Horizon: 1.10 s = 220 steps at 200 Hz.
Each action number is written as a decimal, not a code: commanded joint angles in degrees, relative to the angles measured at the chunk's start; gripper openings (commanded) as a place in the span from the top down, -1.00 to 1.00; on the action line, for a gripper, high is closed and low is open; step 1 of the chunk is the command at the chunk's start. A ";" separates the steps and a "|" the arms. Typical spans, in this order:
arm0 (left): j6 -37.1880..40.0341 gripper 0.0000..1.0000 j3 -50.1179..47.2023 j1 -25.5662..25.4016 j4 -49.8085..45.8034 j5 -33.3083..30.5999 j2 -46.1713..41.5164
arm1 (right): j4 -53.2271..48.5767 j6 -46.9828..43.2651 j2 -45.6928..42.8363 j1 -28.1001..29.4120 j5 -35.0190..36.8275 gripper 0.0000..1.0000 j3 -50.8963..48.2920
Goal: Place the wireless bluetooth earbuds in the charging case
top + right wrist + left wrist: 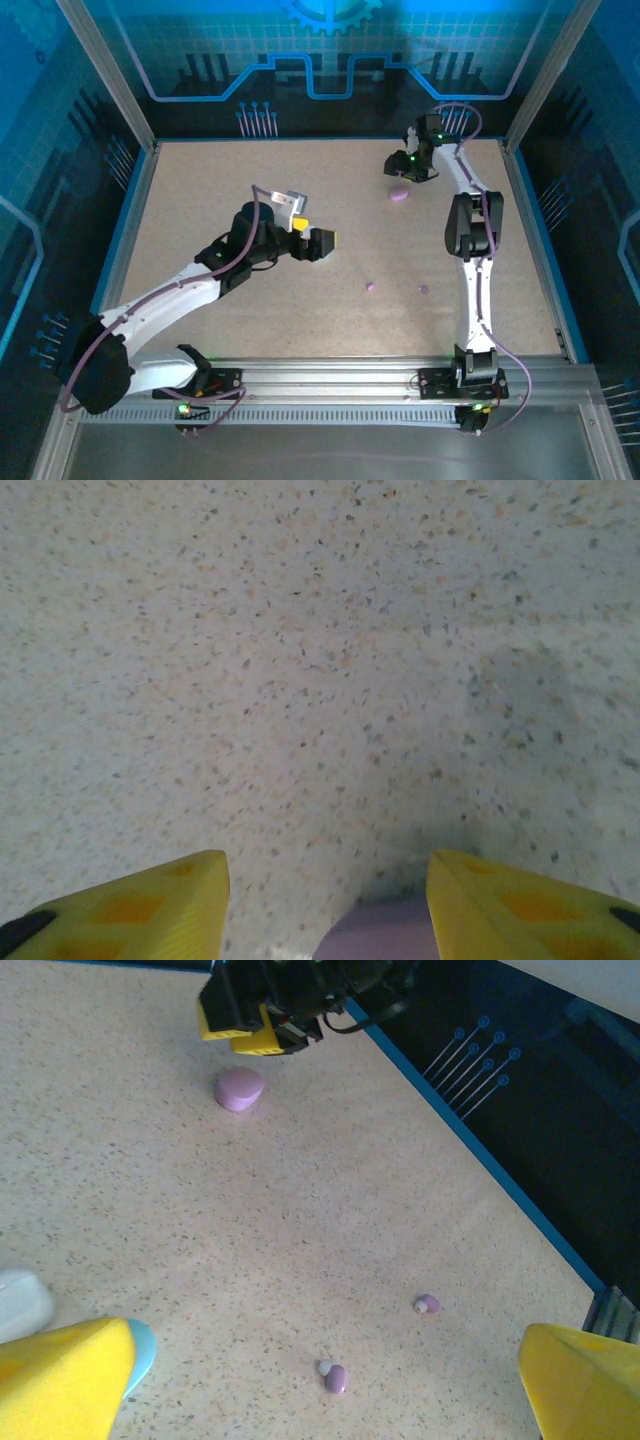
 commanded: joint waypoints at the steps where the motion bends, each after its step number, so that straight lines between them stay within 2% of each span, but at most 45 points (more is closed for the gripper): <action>1: -0.64 -0.98 2.53 -1.02 -0.88 1.23 1.54 | -8.16 -4.00 4.12 -0.72 -2.20 -0.12 7.40; 79: -0.82 -0.98 3.08 -1.22 -0.84 1.51 2.19 | -13.28 -9.98 5.66 -1.67 -6.72 -0.08 9.60; 178: -0.83 -0.98 2.07 -1.25 -0.49 1.78 0.00 | -10.92 -13.74 -5.76 -0.77 -7.72 -0.08 -7.36; 220: -0.69 -0.98 1.62 -1.19 -0.39 1.57 -0.66 | -9.31 -15.54 -8.01 1.23 -3.05 -0.16 -12.59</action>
